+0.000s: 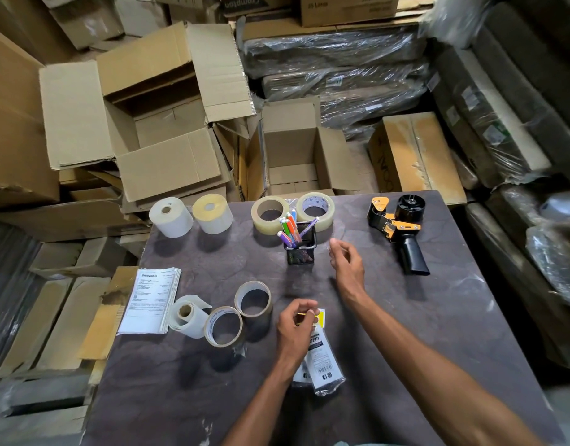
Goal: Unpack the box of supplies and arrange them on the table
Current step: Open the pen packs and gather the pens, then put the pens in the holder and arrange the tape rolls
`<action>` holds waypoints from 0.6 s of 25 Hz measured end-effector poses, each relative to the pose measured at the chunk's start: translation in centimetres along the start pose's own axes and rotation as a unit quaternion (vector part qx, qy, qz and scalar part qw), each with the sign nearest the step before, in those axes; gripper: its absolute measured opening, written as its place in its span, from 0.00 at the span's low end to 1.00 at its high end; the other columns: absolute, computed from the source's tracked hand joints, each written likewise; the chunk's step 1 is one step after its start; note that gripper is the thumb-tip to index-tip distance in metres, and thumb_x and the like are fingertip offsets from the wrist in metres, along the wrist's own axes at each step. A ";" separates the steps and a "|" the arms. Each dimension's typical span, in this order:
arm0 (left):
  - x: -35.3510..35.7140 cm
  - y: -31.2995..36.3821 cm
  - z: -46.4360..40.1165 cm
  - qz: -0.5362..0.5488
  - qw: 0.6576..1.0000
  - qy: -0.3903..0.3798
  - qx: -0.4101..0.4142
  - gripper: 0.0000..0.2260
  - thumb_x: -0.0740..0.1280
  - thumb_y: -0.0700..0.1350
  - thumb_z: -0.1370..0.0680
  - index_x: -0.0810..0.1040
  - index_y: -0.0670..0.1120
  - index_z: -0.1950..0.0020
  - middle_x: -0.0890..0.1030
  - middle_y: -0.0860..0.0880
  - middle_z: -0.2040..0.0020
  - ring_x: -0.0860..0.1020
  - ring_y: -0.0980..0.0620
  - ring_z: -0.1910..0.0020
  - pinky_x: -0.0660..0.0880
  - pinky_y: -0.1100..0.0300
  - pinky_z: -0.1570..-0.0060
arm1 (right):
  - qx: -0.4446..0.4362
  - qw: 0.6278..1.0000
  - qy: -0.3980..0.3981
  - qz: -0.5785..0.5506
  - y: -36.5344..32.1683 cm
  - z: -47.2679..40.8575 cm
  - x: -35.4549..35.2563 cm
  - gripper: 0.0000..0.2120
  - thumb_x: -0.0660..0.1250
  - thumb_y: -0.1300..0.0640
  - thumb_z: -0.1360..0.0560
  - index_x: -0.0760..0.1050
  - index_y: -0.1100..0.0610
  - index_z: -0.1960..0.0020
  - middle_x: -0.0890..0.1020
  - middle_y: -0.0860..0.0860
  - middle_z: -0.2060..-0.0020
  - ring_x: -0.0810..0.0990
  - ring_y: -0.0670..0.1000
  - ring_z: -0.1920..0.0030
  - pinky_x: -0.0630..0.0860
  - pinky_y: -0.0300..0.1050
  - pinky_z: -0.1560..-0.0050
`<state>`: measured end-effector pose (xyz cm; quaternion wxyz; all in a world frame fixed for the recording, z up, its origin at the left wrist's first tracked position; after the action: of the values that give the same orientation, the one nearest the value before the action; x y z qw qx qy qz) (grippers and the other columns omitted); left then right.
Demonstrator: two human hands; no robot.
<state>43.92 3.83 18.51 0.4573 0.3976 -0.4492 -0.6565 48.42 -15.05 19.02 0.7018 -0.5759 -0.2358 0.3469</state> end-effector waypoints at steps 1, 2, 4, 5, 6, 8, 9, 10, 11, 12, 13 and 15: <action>-0.1 0.0 0.1 0.000 1.000 0.002 -0.002 0.09 0.69 0.40 0.24 0.84 0.55 0.53 0.86 0.49 0.56 0.84 0.45 0.56 0.82 0.43 0.51 | 0.013 1.000 0.000 -0.005 0.8 0.1 -0.3 0.25 0.68 0.28 0.31 0.79 0.46 0.46 0.85 0.49 0.50 0.83 0.49 0.45 0.79 0.52 0.40; -0.1 -0.1 0.2 0.001 1.000 0.003 -0.003 0.08 0.69 0.42 0.24 0.84 0.55 0.53 0.86 0.49 0.55 0.84 0.44 0.55 0.82 0.42 0.51 | 0.026 1.000 0.001 -0.012 1.6 0.4 -0.6 0.24 0.68 0.28 0.31 0.80 0.47 0.47 0.85 0.50 0.51 0.84 0.50 0.46 0.80 0.53 0.42; -0.2 -0.3 0.6 0.005 1.000 0.006 -0.006 0.06 0.69 0.45 0.26 0.84 0.55 0.54 0.86 0.49 0.55 0.84 0.44 0.55 0.81 0.42 0.51 | 0.056 0.998 -0.001 -0.024 2.4 1.5 -1.1 0.22 0.68 0.32 0.28 0.80 0.50 0.49 0.86 0.52 0.53 0.84 0.52 0.52 0.81 0.52 0.50; -0.3 -0.4 0.8 0.006 1.000 0.008 -0.005 0.06 0.68 0.45 0.26 0.84 0.54 0.54 0.86 0.49 0.56 0.84 0.45 0.56 0.81 0.43 0.51 | 0.064 0.997 -0.009 -0.028 2.7 2.1 -1.2 0.20 0.68 0.35 0.26 0.80 0.52 0.50 0.86 0.53 0.55 0.84 0.51 0.56 0.80 0.50 0.56; -0.4 -0.4 1.0 0.007 1.000 0.009 -0.003 0.06 0.68 0.44 0.26 0.84 0.53 0.54 0.86 0.49 0.56 0.83 0.47 0.57 0.81 0.43 0.51 | 0.069 0.997 -0.015 -0.031 3.2 2.6 -1.4 0.17 0.68 0.39 0.24 0.80 0.53 0.51 0.85 0.53 0.56 0.82 0.50 0.59 0.79 0.49 0.59; -0.6 -0.5 1.5 0.007 1.000 0.017 -0.002 0.05 0.69 0.42 0.26 0.84 0.52 0.54 0.86 0.49 0.56 0.83 0.49 0.57 0.81 0.45 0.52 | 0.079 0.996 -0.029 -0.034 4.3 3.7 -1.6 0.13 0.67 0.45 0.21 0.80 0.56 0.51 0.84 0.55 0.59 0.82 0.49 0.61 0.79 0.49 0.57; -0.7 -0.6 1.7 0.008 1.000 0.023 -0.006 0.05 0.69 0.43 0.26 0.84 0.51 0.55 0.86 0.49 0.56 0.84 0.48 0.56 0.81 0.45 0.52 | 0.084 0.995 -0.036 -0.029 4.9 4.2 -1.7 0.12 0.67 0.48 0.21 0.80 0.56 0.52 0.84 0.54 0.60 0.82 0.50 0.61 0.80 0.49 0.55; -0.9 -0.9 1.9 0.011 0.999 0.029 -0.010 0.04 0.69 0.43 0.27 0.83 0.50 0.55 0.86 0.49 0.56 0.84 0.48 0.56 0.81 0.45 0.52 | 0.088 0.995 -0.042 -0.022 5.6 4.8 -1.9 0.10 0.68 0.50 0.21 0.80 0.56 0.52 0.84 0.53 0.61 0.82 0.50 0.62 0.80 0.50 0.53; -1.0 -1.3 2.0 0.014 0.999 0.033 -0.014 0.04 0.70 0.42 0.27 0.83 0.48 0.54 0.86 0.48 0.56 0.84 0.49 0.57 0.80 0.46 0.53 | 0.096 0.994 -0.044 -0.003 6.2 5.3 -2.1 0.08 0.68 0.51 0.21 0.80 0.56 0.52 0.84 0.53 0.62 0.82 0.50 0.62 0.81 0.51 0.52; -1.1 -1.6 2.2 0.012 0.999 0.035 -0.016 0.04 0.70 0.40 0.26 0.83 0.47 0.55 0.86 0.48 0.57 0.83 0.51 0.58 0.80 0.46 0.53 | 0.100 0.994 -0.048 0.012 6.9 5.9 -2.3 0.06 0.69 0.53 0.22 0.80 0.56 0.53 0.84 0.52 0.62 0.82 0.50 0.62 0.81 0.53 0.51; -1.2 -1.8 2.5 0.000 0.999 0.040 -0.016 0.05 0.70 0.38 0.25 0.83 0.47 0.55 0.86 0.47 0.58 0.83 0.52 0.59 0.80 0.48 0.54 | 0.105 0.993 -0.051 0.028 7.2 6.4 -2.6 0.03 0.69 0.56 0.23 0.80 0.56 0.53 0.84 0.52 0.62 0.82 0.50 0.62 0.82 0.55 0.50; -1.3 -1.9 3.0 -0.033 0.998 0.047 -0.006 0.08 0.69 0.35 0.24 0.82 0.47 0.56 0.86 0.49 0.60 0.82 0.55 0.61 0.79 0.55 0.56 | 0.110 0.991 -0.058 0.051 7.6 7.3 -3.0 0.03 0.68 0.62 0.24 0.80 0.56 0.53 0.84 0.54 0.62 0.82 0.51 0.62 0.82 0.56 0.49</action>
<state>40.99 6.12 17.75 0.4586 0.4402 -0.4102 -0.6540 39.52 -11.84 13.53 0.7272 -0.4856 -0.2073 0.4387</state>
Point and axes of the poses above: each hand's wrist, its own z-axis away from the middle knuckle, its own x-axis out of the palm, y = z × x, the point moved 5 cm from there along -z, towards the middle knuckle
